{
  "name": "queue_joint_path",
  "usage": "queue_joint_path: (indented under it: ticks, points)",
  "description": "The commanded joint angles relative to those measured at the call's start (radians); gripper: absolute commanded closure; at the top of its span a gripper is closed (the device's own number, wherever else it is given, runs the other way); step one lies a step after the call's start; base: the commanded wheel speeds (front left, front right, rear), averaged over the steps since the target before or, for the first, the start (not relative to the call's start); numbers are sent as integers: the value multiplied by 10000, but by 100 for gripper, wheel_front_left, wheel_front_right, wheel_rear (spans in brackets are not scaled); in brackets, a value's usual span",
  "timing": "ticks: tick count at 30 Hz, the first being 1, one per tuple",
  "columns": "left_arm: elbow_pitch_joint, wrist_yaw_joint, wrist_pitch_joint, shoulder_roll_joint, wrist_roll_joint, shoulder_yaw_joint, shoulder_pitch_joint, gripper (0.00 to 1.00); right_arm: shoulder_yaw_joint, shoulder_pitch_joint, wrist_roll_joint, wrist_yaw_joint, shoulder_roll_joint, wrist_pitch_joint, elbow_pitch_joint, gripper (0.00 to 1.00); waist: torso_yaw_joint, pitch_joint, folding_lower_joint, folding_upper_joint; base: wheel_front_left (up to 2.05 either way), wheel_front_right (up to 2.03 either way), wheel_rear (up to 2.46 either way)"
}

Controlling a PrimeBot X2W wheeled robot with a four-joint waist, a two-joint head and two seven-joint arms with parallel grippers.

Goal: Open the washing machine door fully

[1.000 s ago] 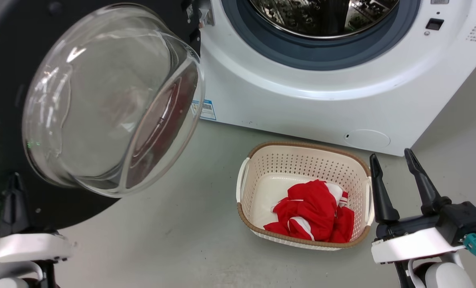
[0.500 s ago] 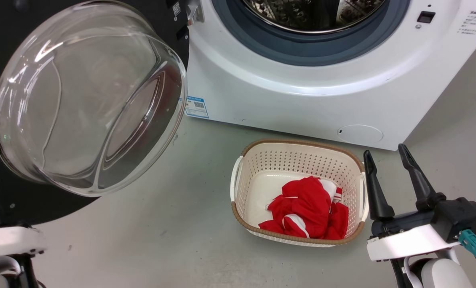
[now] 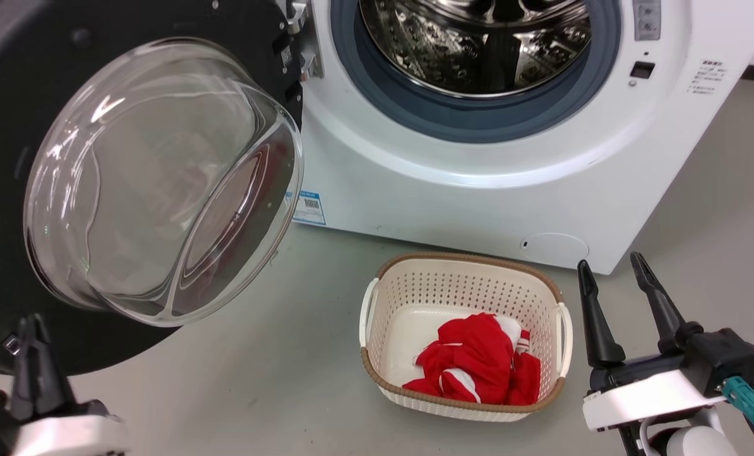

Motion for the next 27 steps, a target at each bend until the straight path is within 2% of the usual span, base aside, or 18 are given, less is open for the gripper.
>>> queue_joint_path:
  ticks: [1,7,17,27]
  points:
    - [-150,-55,-22,-136,-24,-248,306,0,-4,183,85,-6,18,-41,57,0,-67,-238,0,0,0,0,0]
    - [-438,58,-22,-237,-33,-969,714,0,20,384,63,-6,18,-47,92,0,-226,-534,0,0,0,0,0]
    - [-469,-199,-22,-252,276,-2623,627,0,-115,517,-257,-6,17,42,-26,0,-997,-786,0,0,0,0,0]
    - [-447,-309,-22,-250,368,-2903,399,0,-395,591,-628,-6,17,220,-163,0,-2131,-718,0,0,0,0,0]
